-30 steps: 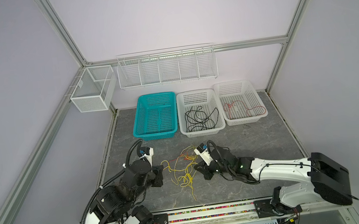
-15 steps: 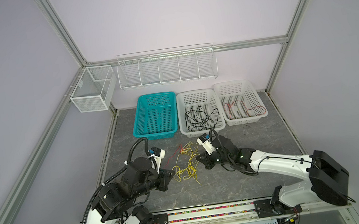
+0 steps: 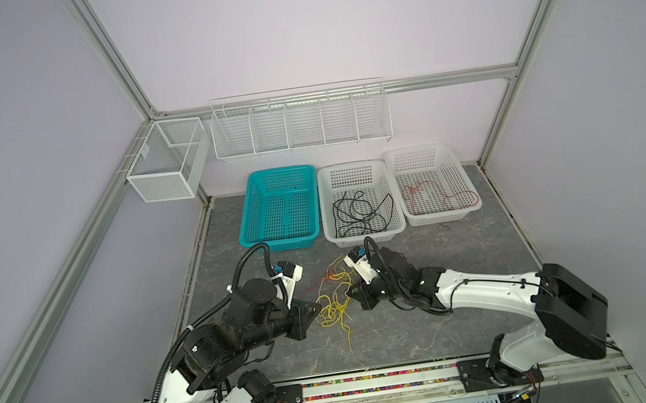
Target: Untangle the cables
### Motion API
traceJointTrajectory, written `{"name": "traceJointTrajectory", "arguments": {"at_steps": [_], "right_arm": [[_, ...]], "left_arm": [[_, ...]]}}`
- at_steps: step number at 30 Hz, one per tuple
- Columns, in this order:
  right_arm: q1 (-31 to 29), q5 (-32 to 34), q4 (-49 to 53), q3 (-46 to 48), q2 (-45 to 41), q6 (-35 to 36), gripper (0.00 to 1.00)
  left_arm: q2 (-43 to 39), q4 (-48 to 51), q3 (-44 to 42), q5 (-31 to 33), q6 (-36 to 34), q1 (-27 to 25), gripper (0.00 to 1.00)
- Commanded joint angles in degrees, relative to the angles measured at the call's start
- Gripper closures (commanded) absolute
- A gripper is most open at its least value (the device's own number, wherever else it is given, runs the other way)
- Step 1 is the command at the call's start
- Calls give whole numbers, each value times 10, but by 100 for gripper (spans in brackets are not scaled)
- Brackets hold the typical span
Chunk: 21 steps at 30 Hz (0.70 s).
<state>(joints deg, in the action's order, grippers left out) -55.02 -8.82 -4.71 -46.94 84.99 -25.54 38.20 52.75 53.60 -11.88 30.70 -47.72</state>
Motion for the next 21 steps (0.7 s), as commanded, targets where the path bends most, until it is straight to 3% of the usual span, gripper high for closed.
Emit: {"name": "traceJointTrajectory", "arguments": {"at_steps": [1, 11, 21], "right_arm": [[-1, 29, 2, -15, 0, 15, 94], [64, 38, 41, 2, -8, 30, 94], [94, 50, 52, -2, 25, 27, 94]], "left_arm": [[-4, 1, 0, -20, -1, 0, 100], [-33, 118, 8, -32, -5, -1, 100], [-76, 125, 15, -160, -1, -1, 100]]}}
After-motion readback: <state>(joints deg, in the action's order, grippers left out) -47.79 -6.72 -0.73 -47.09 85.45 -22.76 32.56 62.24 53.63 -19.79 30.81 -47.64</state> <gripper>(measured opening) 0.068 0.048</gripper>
